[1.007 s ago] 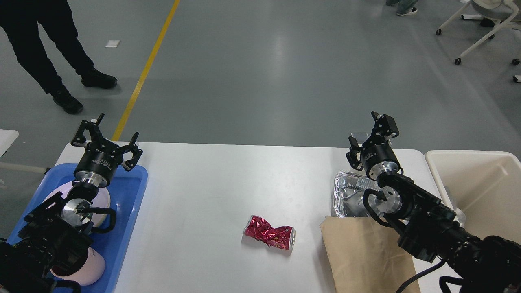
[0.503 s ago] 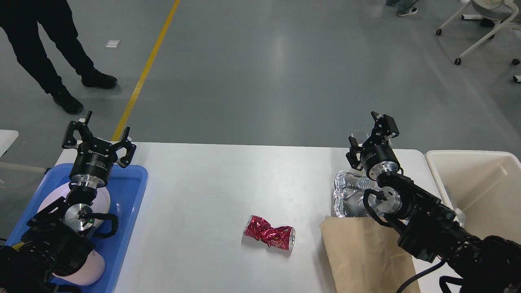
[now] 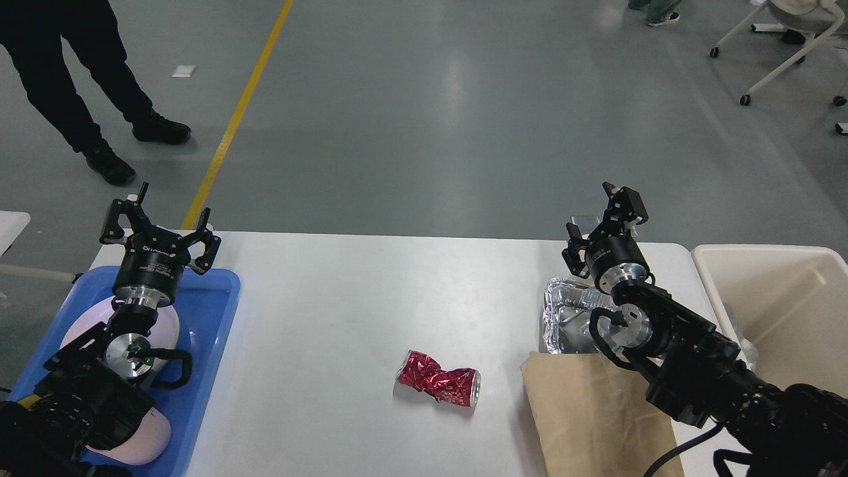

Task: Tidy desktop
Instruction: 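Release the pink plate and raise the left gripper above the tray, then lift the right gripper off the foil tray and raise it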

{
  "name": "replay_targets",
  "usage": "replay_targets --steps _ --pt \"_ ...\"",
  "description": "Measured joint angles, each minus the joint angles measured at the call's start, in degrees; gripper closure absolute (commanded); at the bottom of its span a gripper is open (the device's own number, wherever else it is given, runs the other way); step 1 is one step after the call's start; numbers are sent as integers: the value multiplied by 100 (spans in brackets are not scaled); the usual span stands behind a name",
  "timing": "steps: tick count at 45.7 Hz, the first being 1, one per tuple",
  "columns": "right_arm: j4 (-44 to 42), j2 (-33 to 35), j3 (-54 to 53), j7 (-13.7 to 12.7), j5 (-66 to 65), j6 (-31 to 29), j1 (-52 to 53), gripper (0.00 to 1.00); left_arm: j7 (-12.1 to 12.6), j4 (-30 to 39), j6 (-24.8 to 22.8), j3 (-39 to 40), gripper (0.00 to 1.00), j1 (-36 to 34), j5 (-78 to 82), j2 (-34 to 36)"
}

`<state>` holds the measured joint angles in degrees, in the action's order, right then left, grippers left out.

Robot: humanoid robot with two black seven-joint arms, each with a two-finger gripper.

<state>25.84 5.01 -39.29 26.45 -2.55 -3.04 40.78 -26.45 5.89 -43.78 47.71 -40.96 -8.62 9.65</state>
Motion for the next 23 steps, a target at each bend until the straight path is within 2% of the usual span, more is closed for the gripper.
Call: replay_targets --steps 16,23 --pt "30 6 -18 -59 1 6 157 0 0 0 0 -3 4 0 0 0" --pt "-4 249 -54 -62 0 6 470 0 0 -1 -2 -2 4 0 1 1"
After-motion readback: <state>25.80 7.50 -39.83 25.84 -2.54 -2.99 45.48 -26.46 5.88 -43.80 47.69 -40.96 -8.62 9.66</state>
